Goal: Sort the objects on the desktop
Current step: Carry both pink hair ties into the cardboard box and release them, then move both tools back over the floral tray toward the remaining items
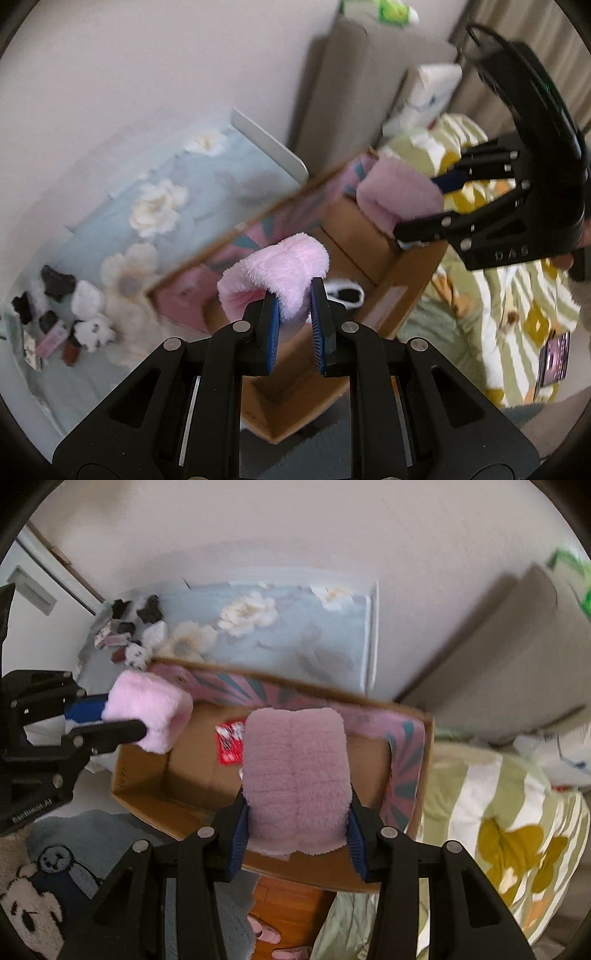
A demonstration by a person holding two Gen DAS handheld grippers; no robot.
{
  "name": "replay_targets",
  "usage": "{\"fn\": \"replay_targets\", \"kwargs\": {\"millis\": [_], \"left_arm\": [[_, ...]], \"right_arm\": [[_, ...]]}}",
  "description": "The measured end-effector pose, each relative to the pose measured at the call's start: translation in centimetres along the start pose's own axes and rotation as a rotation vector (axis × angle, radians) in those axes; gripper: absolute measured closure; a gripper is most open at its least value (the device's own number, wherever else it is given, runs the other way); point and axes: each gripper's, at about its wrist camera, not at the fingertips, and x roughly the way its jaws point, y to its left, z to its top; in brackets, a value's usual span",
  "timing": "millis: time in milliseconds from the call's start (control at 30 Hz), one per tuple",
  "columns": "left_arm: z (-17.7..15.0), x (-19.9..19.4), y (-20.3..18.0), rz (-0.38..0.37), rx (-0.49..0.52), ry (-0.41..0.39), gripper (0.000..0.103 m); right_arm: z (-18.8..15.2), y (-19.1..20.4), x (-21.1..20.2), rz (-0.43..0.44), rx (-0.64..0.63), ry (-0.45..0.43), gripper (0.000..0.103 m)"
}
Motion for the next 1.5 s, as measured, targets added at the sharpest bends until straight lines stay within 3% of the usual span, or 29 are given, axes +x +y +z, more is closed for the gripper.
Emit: {"fn": "replay_targets", "kwargs": {"millis": [233,767,800,867,900,933,1033,1267,1400,1500], "left_arm": [[-0.9,3.0,-0.7,-0.01,-0.009,0.089,0.089],[-0.6,4.0,-0.9,0.029,0.007,0.144,0.087],[-0.6,4.1,-0.8,0.029,0.004,0.159,0.082],[-0.5,4.4,-0.5,0.027,-0.014,0.187,0.06],[-0.5,4.2,-0.3,0.031,-0.016,0.182,0.02],[-0.5,3.9,-0.1,0.036,-0.017,0.158,0.002],[-0.5,2.9,0.4,0.021,-0.018,0.12,0.0],[-0.7,0.9,1.9,-0.01,-0.058,0.066,0.0],[-1.1,-0.3,2.5,-0.077,-0.082,0.033,0.0],[-1.3,-0.6,2.8,-0.075,-0.092,0.033,0.0]], "right_arm": [[-1.7,-1.4,1.6,0.005,0.018,0.04,0.061],[-1.2,-2.2,3.3,0.052,0.026,0.094,0.06],[-1.1,-2.1,3.6,0.055,0.019,0.108,0.058],[-1.1,-1.7,3.9,0.052,0.0,0.127,0.047],[-1.1,-1.6,4.0,0.049,-0.001,0.129,0.03],[-1.1,-1.6,4.0,0.051,0.0,0.118,0.016],[-0.9,-1.9,3.6,0.074,0.018,0.088,0.001],[0.1,-2.4,2.2,0.079,0.057,0.044,0.001],[0.6,-2.0,2.1,0.097,0.084,0.071,0.001],[0.8,-1.9,2.1,0.105,0.112,0.093,0.001]]}}
